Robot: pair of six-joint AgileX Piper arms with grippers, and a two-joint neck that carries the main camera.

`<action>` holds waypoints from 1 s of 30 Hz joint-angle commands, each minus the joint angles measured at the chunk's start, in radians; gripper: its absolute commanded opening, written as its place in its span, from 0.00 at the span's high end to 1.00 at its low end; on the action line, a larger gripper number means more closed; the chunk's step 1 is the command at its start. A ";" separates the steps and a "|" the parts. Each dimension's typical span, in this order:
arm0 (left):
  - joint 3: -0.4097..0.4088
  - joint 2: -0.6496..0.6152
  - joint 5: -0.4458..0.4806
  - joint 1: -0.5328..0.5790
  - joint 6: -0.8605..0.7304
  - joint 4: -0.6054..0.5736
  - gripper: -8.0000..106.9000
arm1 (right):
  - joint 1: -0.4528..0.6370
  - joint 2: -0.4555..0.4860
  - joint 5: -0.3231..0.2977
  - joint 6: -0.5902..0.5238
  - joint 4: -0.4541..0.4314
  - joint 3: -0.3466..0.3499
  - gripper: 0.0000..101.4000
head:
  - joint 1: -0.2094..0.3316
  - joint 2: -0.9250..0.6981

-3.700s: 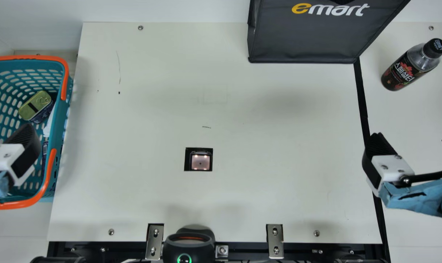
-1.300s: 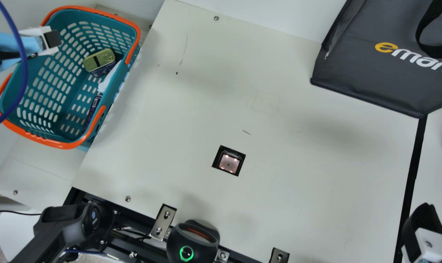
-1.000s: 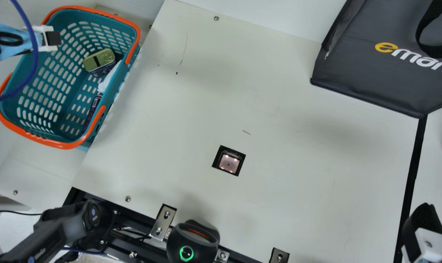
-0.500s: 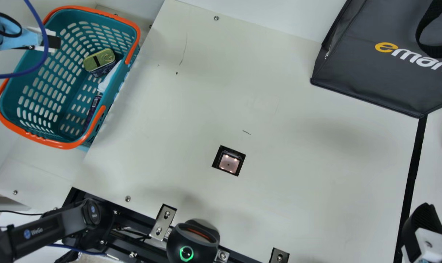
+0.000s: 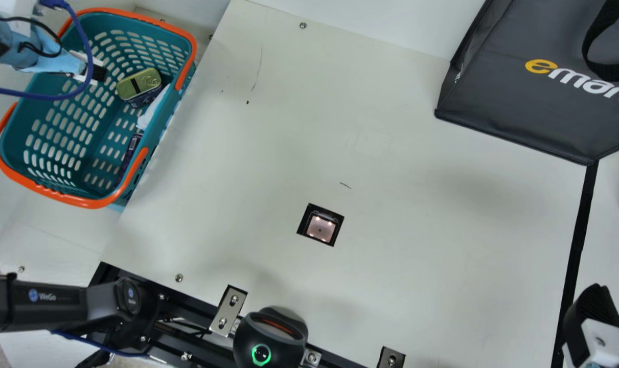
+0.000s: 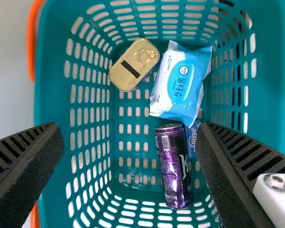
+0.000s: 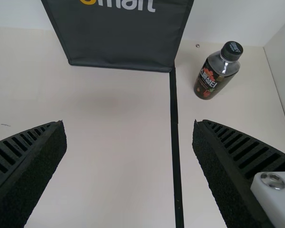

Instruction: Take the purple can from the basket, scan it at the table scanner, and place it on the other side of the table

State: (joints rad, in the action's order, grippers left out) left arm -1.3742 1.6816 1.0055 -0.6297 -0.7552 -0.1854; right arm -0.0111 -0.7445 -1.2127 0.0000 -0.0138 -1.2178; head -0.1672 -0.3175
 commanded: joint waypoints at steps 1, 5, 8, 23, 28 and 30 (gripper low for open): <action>0.000 0.033 -0.012 0.002 -0.014 0.001 0.15 | 0.000 0.000 0.000 0.000 0.000 0.000 0.06 | 0.029 -0.004; 0.004 0.081 -0.035 0.003 -0.041 0.002 0.15 | 0.000 0.000 0.000 0.000 -0.001 0.000 0.06 | 0.029 -0.004; 0.009 0.112 -0.052 0.004 -0.058 0.003 0.15 | 0.000 0.000 0.000 0.000 -0.001 0.000 0.06 | 0.029 -0.004; 0.060 0.220 -0.109 0.012 -0.089 0.013 0.15 | 0.000 0.000 0.000 0.000 -0.001 0.000 0.06 | 0.029 -0.004; 0.075 0.245 -0.103 0.010 -0.079 0.018 0.15 | 0.000 0.000 0.000 0.000 -0.001 0.000 0.06 | 0.029 -0.004; 0.082 0.253 -0.100 0.009 -0.074 0.020 0.15 | 0.000 0.000 0.000 0.000 -0.001 0.000 0.06 | 0.029 -0.004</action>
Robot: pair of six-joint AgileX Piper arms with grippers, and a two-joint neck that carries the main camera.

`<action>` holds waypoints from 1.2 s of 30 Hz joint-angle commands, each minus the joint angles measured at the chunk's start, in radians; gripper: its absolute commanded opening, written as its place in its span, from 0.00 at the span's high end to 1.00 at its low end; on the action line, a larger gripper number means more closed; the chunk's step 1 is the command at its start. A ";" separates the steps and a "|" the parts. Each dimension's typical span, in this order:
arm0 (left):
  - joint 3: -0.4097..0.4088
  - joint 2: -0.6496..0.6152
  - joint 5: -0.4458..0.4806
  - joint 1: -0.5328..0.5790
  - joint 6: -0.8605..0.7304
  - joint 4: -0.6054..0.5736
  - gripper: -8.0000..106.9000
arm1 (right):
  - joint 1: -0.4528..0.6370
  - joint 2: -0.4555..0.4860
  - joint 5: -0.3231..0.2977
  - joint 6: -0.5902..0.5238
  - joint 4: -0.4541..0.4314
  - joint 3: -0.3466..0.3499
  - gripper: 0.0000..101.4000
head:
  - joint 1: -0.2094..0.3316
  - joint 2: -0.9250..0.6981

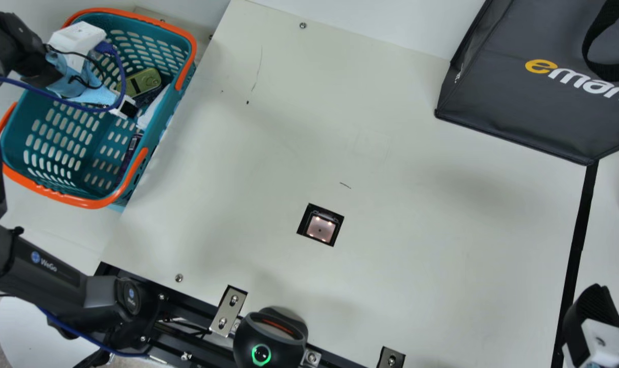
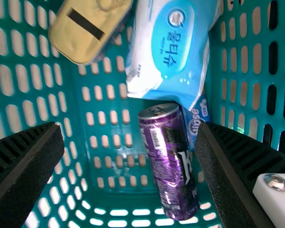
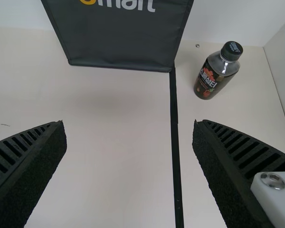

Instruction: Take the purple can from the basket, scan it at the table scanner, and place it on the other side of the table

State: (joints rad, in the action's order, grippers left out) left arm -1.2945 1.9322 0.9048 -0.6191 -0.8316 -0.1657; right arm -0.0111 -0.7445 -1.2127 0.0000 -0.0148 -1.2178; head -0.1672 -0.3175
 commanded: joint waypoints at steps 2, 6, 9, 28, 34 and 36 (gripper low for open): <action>0.010 0.010 0.004 -0.004 0.007 0.002 0.15 | 0.000 0.000 0.000 0.000 0.000 0.000 0.06 | 0.029 -0.004; 0.030 0.021 0.004 -0.008 0.016 0.009 0.15 | 0.000 0.000 0.000 0.000 0.000 0.000 0.06 | 0.029 -0.004; 0.048 0.027 0.000 -0.011 0.026 0.014 0.15 | 0.000 0.000 0.000 0.000 0.000 0.000 0.06 | 0.029 -0.004; 0.188 0.041 -0.054 -0.014 0.095 0.046 0.15 | 0.000 0.000 0.000 0.000 0.000 0.000 0.06 | 0.029 -0.004; 0.215 0.057 -0.091 -0.018 0.097 0.048 0.15 | 0.000 0.000 0.000 0.000 0.000 0.000 0.06 | 0.029 -0.004; 0.221 0.064 -0.104 -0.021 0.096 0.046 0.15 | 0.000 0.000 0.000 0.000 0.000 0.000 0.06 | 0.029 -0.004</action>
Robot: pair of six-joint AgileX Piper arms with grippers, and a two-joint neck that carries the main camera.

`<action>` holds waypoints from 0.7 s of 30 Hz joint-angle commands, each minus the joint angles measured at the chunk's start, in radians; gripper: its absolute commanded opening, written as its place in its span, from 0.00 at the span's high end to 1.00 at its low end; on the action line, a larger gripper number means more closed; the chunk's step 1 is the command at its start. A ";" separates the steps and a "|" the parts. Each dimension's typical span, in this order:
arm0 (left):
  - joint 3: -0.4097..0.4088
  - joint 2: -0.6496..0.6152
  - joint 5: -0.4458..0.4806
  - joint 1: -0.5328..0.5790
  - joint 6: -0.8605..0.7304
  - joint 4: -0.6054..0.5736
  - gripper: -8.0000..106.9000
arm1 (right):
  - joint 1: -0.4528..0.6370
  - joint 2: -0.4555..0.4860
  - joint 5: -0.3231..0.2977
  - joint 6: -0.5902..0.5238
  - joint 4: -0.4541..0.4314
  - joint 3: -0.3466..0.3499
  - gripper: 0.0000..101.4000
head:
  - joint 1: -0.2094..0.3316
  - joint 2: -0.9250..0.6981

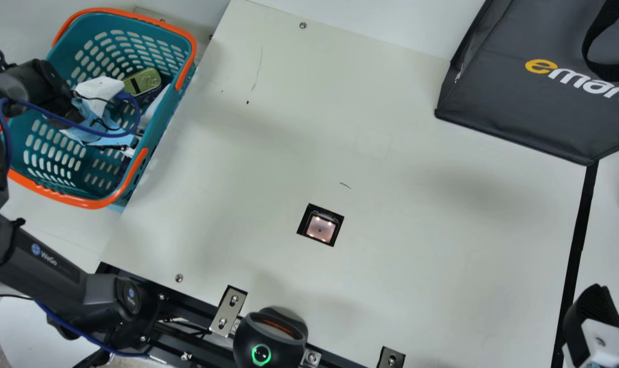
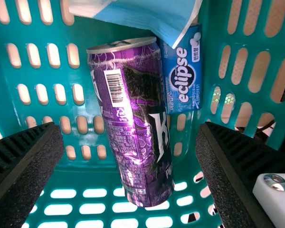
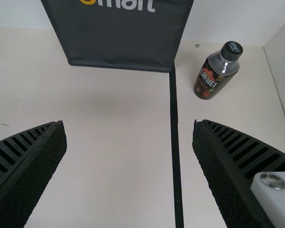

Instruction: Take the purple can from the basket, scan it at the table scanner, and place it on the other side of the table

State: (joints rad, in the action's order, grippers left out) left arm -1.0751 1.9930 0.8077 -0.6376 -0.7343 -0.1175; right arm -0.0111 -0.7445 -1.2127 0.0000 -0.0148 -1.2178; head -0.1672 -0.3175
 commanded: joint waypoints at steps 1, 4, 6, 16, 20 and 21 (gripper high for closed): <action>0.005 0.008 -0.013 -0.005 -0.001 -0.004 0.15 | 0.000 0.000 0.000 0.000 0.000 0.000 0.06 | 0.029 -0.004; 0.009 0.026 -0.028 -0.014 -0.006 -0.016 0.15 | 0.000 0.000 0.000 0.000 0.000 0.000 0.06 | 0.029 -0.004; 0.010 0.038 -0.037 -0.020 -0.010 -0.023 0.15 | 0.000 0.000 0.000 0.000 0.000 0.000 0.06 | 0.029 -0.004; 0.017 0.087 -0.070 -0.042 -0.028 -0.045 0.15 | 0.000 0.000 0.000 0.000 0.000 0.000 0.06 | 0.029 -0.004; 0.020 0.104 -0.089 -0.044 -0.029 -0.045 0.15 | 0.000 0.000 0.000 0.000 0.000 0.000 0.06 | 0.029 -0.004; 0.020 0.108 -0.094 -0.044 -0.028 -0.044 0.15 | 0.000 0.000 0.000 0.000 0.000 0.000 0.06 | 0.029 -0.004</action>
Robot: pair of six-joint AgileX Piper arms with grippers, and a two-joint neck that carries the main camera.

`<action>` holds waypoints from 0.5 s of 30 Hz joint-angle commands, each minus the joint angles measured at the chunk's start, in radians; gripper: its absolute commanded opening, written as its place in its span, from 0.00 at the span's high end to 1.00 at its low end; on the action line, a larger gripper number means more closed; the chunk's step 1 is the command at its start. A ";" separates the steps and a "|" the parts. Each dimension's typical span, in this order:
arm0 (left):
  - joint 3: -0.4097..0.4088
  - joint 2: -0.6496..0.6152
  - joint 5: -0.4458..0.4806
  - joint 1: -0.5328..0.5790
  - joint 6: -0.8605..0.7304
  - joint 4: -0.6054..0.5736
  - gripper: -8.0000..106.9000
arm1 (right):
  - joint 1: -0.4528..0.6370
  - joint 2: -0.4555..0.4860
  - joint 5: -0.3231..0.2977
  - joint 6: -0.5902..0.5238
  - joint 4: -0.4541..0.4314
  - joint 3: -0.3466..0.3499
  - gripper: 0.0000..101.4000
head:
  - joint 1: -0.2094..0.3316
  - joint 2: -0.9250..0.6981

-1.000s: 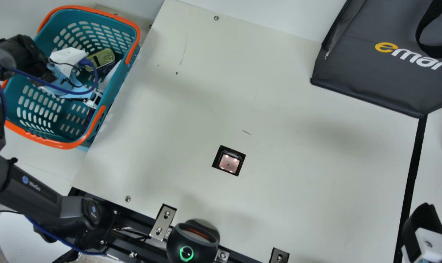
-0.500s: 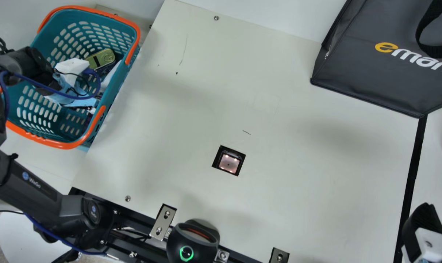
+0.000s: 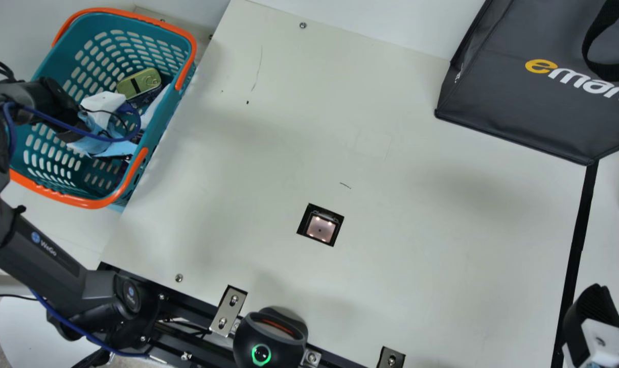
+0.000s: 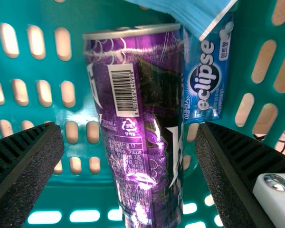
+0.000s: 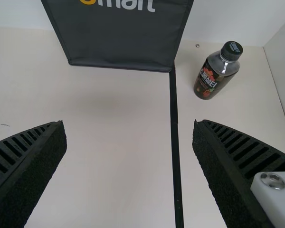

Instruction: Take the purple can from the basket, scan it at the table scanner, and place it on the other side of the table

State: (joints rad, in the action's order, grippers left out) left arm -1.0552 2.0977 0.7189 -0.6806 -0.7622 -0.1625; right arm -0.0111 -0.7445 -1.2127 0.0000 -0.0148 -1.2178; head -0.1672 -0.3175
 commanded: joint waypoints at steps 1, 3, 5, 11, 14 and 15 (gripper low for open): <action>0.000 0.007 -0.010 -0.001 0.000 0.001 0.15 | 0.000 0.000 0.000 0.000 0.000 0.000 0.06 | 0.029 -0.004; -0.001 0.015 -0.019 -0.001 0.001 0.002 0.15 | 0.000 0.000 0.000 0.000 0.000 0.000 0.06 | 0.029 -0.004; -0.002 0.024 -0.025 -0.001 0.008 0.010 0.15 | 0.000 0.000 0.000 0.000 0.000 0.000 0.06 | 0.029 -0.004; -0.011 0.048 -0.038 0.005 0.042 0.043 0.15 | 0.000 0.000 0.000 0.000 0.000 0.000 0.06 | 0.029 -0.004; -0.017 0.059 -0.041 0.009 0.060 0.055 0.15 | 0.000 0.000 0.000 0.000 0.000 0.000 0.06 | 0.029 -0.004; -0.019 0.063 -0.043 0.011 0.066 0.059 0.15 | 0.000 0.000 0.000 0.000 0.000 0.000 0.06 | 0.029 -0.004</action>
State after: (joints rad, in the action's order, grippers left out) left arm -1.0730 2.1573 0.6828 -0.6722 -0.7017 -0.1091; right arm -0.0111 -0.7445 -1.2127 0.0000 -0.0148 -1.2178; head -0.1672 -0.3175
